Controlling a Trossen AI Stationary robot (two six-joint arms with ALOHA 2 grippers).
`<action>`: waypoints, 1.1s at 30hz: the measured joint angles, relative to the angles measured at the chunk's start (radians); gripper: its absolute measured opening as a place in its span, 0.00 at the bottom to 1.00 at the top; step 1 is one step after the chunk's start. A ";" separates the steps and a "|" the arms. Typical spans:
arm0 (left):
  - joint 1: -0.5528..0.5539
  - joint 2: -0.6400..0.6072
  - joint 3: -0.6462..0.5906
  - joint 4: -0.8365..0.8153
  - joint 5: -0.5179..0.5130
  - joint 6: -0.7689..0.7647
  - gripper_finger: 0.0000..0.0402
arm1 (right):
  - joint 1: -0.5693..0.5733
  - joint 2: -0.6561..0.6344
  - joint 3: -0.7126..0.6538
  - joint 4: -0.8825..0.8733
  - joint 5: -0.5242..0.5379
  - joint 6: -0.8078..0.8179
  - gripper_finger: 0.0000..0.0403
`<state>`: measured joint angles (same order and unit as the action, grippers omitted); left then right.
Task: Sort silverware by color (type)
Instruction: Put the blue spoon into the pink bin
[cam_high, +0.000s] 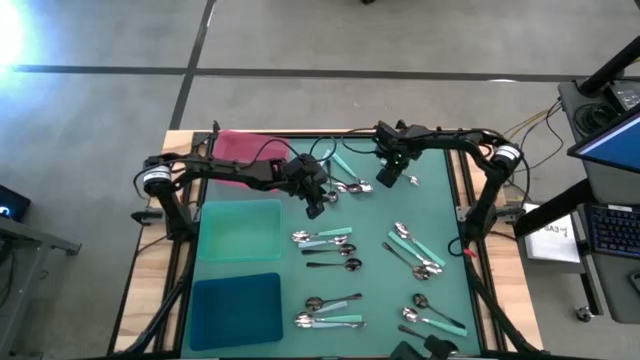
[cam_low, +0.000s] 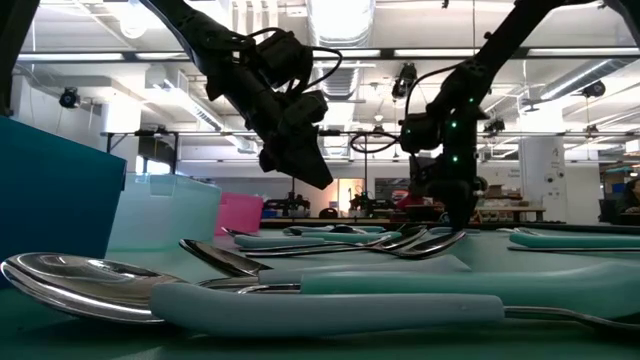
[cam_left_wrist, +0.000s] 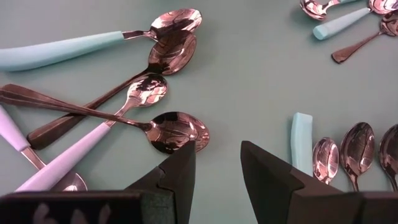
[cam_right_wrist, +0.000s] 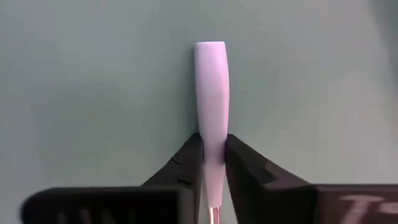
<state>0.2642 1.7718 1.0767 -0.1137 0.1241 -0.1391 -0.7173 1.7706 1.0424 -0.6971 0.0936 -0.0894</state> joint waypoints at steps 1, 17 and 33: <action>0.000 0.000 0.000 0.000 0.000 0.000 0.28 | 0.000 0.000 -0.001 0.000 -0.003 0.001 0.07; -0.001 0.004 -0.222 0.705 -0.001 0.011 0.28 | 0.038 -0.295 -0.060 0.157 -0.212 0.043 0.07; -0.002 0.156 -0.378 1.450 -0.001 -0.208 0.28 | 0.305 -0.486 -0.182 0.742 -0.365 0.065 0.07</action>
<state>0.2623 1.9277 0.6987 1.3367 0.1234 -0.3475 -0.4126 1.2850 0.8608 0.0447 -0.2710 -0.0246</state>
